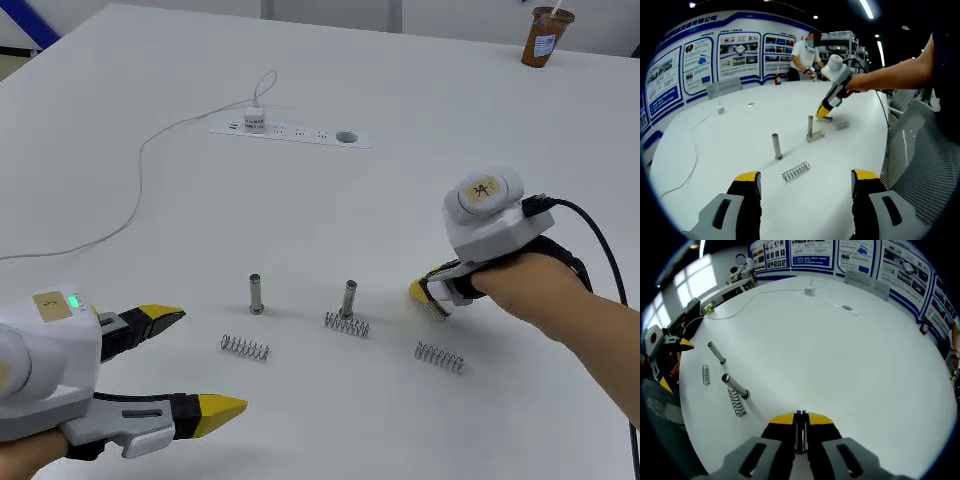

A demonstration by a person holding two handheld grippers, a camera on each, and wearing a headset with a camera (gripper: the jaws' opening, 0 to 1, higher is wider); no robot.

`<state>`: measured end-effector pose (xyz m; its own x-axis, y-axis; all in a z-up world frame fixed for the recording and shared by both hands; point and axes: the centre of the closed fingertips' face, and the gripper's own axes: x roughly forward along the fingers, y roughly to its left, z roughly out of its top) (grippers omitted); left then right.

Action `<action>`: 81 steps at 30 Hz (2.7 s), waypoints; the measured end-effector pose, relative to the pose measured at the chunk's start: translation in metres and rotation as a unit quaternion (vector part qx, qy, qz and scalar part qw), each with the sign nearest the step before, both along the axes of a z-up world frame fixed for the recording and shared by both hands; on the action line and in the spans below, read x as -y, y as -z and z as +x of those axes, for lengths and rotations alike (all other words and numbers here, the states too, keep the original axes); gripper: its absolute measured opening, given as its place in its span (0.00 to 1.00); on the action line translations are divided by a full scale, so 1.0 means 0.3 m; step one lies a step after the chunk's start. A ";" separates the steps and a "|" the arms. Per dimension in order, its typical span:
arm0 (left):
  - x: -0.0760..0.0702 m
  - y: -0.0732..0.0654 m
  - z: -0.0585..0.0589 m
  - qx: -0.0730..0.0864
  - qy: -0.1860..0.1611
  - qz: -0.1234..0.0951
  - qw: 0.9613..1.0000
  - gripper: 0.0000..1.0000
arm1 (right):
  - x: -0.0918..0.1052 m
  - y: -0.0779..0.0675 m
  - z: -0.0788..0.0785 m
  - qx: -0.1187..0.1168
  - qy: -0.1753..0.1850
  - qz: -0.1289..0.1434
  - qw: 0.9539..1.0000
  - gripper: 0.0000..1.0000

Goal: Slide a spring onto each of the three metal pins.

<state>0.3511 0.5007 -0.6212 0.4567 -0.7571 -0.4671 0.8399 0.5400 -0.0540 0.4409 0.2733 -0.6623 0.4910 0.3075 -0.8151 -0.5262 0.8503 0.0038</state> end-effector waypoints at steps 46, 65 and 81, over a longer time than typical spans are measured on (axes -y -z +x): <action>0.015 -0.022 -0.013 0.009 0.008 0.003 1.000 0.75 | 0.051 -0.092 -0.135 0.069 0.020 0.031 0.997 0.09; 0.016 -0.016 -0.015 0.008 0.008 0.004 1.000 0.75 | 0.035 -0.092 -0.124 0.083 -0.001 0.030 0.996 0.10; 0.022 -0.017 -0.016 0.009 0.011 0.004 1.000 0.75 | 0.044 -0.131 -0.152 0.100 -0.002 0.028 0.995 0.15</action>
